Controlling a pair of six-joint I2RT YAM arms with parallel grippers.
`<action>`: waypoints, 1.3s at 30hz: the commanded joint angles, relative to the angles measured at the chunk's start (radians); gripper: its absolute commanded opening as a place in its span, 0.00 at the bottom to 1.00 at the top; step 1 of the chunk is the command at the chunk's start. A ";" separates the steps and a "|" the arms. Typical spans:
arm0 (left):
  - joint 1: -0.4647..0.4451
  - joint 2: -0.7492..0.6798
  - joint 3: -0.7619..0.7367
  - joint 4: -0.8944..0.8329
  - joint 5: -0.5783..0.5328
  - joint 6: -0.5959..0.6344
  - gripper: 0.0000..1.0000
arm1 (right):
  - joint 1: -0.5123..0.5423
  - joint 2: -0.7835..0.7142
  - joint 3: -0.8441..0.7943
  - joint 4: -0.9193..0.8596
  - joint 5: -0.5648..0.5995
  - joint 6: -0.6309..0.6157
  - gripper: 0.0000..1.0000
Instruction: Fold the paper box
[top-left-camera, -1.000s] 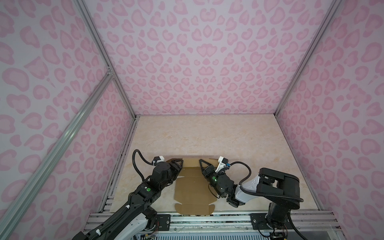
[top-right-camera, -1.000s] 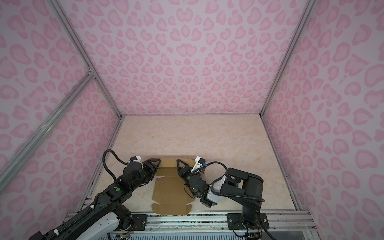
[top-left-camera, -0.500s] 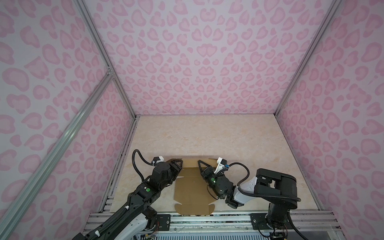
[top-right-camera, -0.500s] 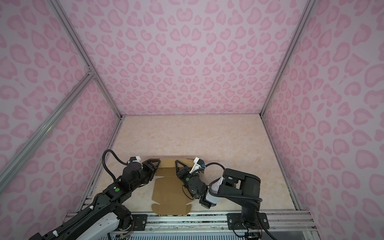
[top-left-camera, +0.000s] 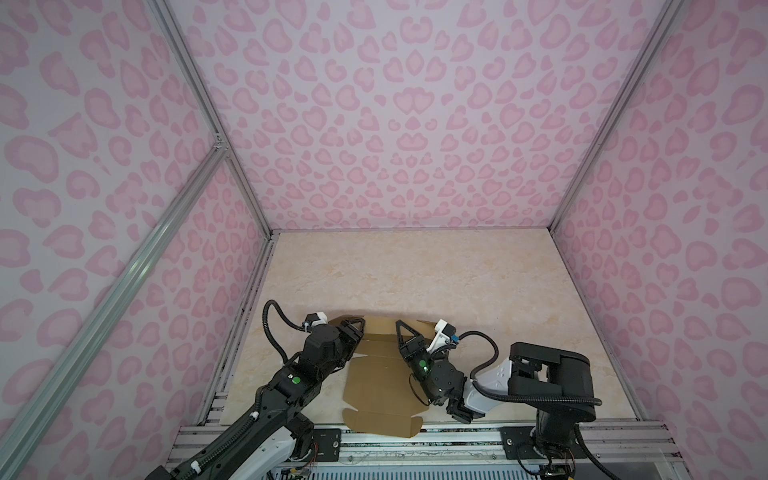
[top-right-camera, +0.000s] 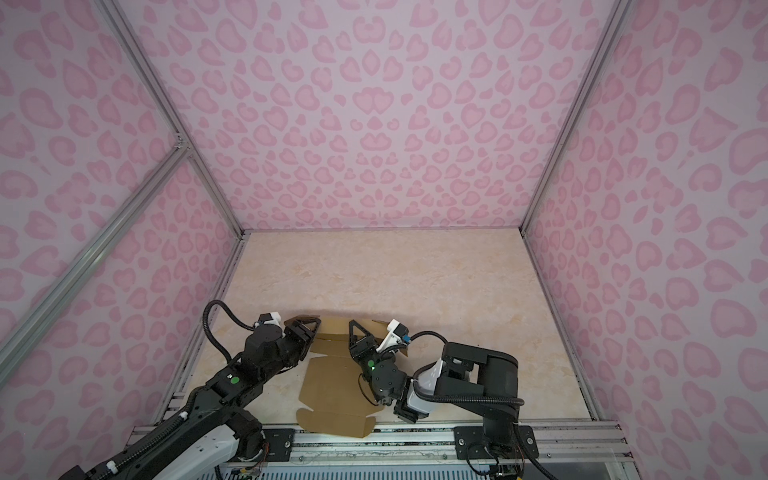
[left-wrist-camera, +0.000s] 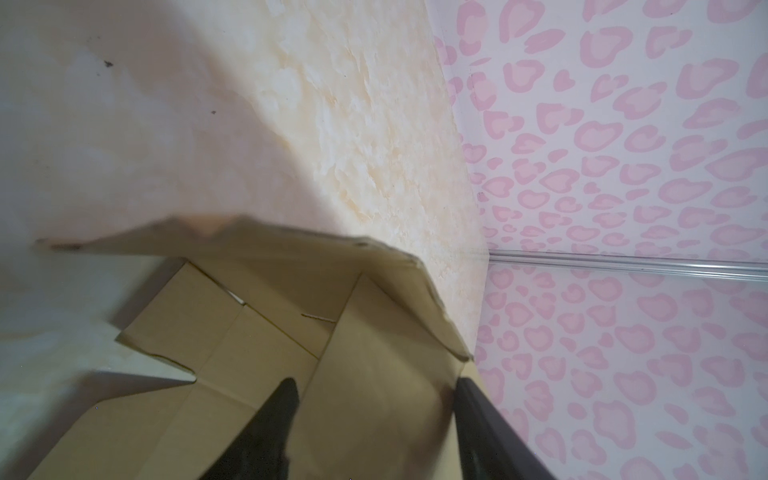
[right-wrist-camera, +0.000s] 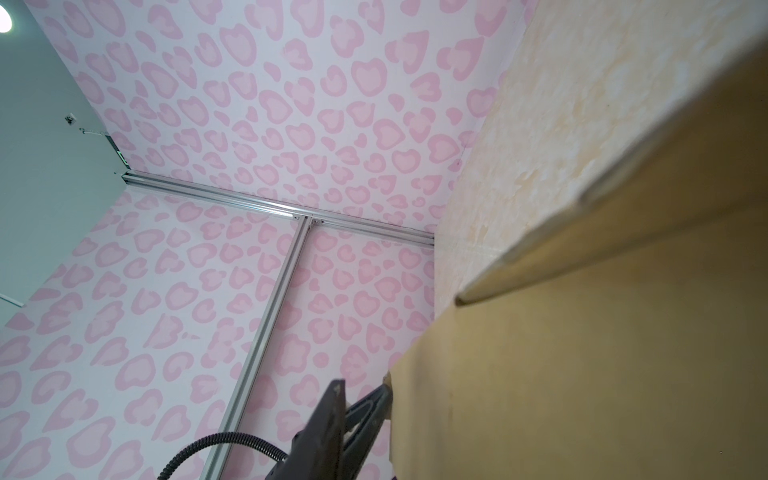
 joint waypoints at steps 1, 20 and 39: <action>0.000 0.003 -0.009 -0.044 0.008 -0.011 0.62 | 0.002 0.034 0.009 0.082 0.069 -0.019 0.33; 0.001 -0.015 -0.017 -0.071 0.004 -0.005 0.61 | -0.007 0.037 -0.014 0.110 0.095 -0.045 0.17; 0.000 -0.026 0.071 -0.181 -0.017 0.048 0.72 | -0.106 -0.009 -0.095 0.113 0.014 0.012 0.11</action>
